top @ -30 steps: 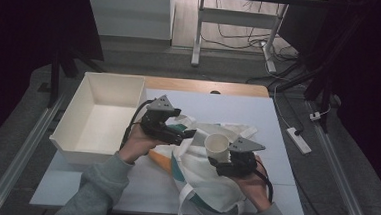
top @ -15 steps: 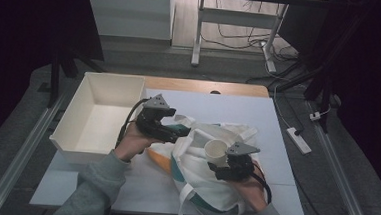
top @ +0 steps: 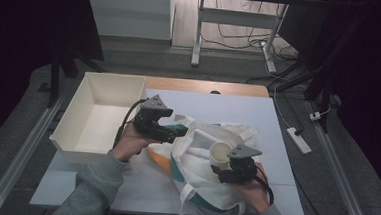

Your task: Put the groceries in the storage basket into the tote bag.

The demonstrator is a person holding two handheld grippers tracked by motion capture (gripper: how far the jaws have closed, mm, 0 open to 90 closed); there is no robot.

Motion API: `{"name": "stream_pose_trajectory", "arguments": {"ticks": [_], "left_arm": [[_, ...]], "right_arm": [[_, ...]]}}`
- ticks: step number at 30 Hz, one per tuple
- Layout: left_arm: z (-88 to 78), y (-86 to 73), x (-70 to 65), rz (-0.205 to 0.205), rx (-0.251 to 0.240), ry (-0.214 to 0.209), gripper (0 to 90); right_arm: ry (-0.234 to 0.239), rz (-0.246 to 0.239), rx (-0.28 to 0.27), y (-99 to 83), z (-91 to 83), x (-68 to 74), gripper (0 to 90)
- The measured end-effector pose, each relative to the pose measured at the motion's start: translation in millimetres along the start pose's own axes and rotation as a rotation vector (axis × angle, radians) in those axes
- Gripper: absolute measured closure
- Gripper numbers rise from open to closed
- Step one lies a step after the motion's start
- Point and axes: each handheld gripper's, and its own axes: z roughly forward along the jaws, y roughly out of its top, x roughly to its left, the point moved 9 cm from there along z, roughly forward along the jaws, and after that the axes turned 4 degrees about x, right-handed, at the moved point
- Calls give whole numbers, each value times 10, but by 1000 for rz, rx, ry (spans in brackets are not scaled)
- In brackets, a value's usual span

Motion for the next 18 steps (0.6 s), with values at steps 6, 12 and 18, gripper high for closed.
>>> {"name": "stream_pose_trajectory", "arguments": {"ticks": [6, 12, 18], "left_arm": [[27, -19, -36, 12, 14, -6, 139], [68, -82, -26, 13, 34, 0, 141], [85, -194, -44, 25, 62, 24, 155]], "right_arm": [[-16, 2, -14, 41, 41, -84, 221], [40, 33, 39, -32, 66, -63, 110], [28, 38, -6, 57, -118, -58, 52]]}}
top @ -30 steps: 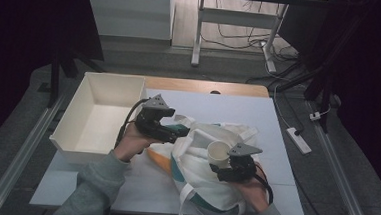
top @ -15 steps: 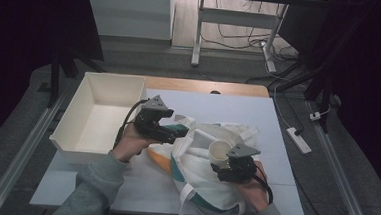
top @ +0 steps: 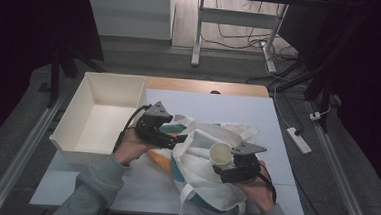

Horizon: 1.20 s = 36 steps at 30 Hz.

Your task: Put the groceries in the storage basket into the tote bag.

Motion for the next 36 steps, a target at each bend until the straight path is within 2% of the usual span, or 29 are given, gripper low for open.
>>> {"name": "stream_pose_trajectory", "arguments": {"ticks": [4, 8, 14, 26, 36], "left_arm": [[19, -65, -34, -9, 10, -1, 163], [52, -119, -105, 0, 29, -7, 171], [89, -187, -135, -13, 48, -2, 184], [117, -276, -110, -40, 58, 8, 219], [141, -340, -82, -60, 67, 26, 238]], "right_arm": [[5, 2, -46, 61, -186, -5, 43], [6, 3, -89, 78, -333, -19, 46], [20, 30, -146, 96, -461, -74, 64], [26, 44, -186, 70, -599, -171, 139], [-26, 88, -218, 21, -699, -354, 170]]}}
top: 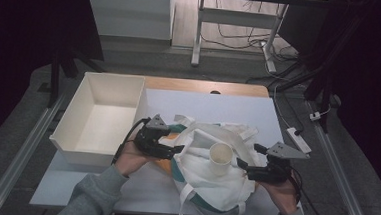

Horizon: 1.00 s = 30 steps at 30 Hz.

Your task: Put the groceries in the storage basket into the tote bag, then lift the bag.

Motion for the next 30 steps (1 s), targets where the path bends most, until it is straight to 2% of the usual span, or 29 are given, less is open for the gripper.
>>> {"name": "stream_pose_trajectory", "arguments": {"ticks": [8, 21, 24, 30], "left_arm": [[38, -43, 31, -14, 12, 24, 250], [145, -111, 66, -34, 48, 110, 289], [190, -121, 75, -45, 27, 143, 333], [269, -224, 80, -81, 61, 126, 387]], "right_arm": [[-32, 7, 1, -17, -17, -62, 172], [-41, 0, 9, -38, -1, -60, 179], [-42, -6, 14, -43, 7, -52, 180], [-78, -7, 26, -51, -13, -100, 186]]}}
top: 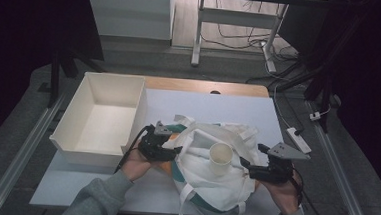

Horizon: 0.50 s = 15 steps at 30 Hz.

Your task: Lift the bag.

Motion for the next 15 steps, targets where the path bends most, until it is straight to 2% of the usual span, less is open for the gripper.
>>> {"name": "stream_pose_trajectory", "arguments": {"ticks": [3, 5, 11, 15], "left_arm": [[-14, -39, -9, -6, 8, -12, 432], [-20, -78, -23, -8, 22, -34, 463], [-12, -175, -34, -29, 48, -99, 565], [14, -220, -44, -17, 68, -123, 639]], "right_arm": [[-15, 21, 11, -24, -9, -58, 211], [-26, 34, 43, -64, -4, -95, 231], [-46, 58, 194, -266, 86, -139, 289], [-60, 72, 265, -432, 141, -163, 346]]}}
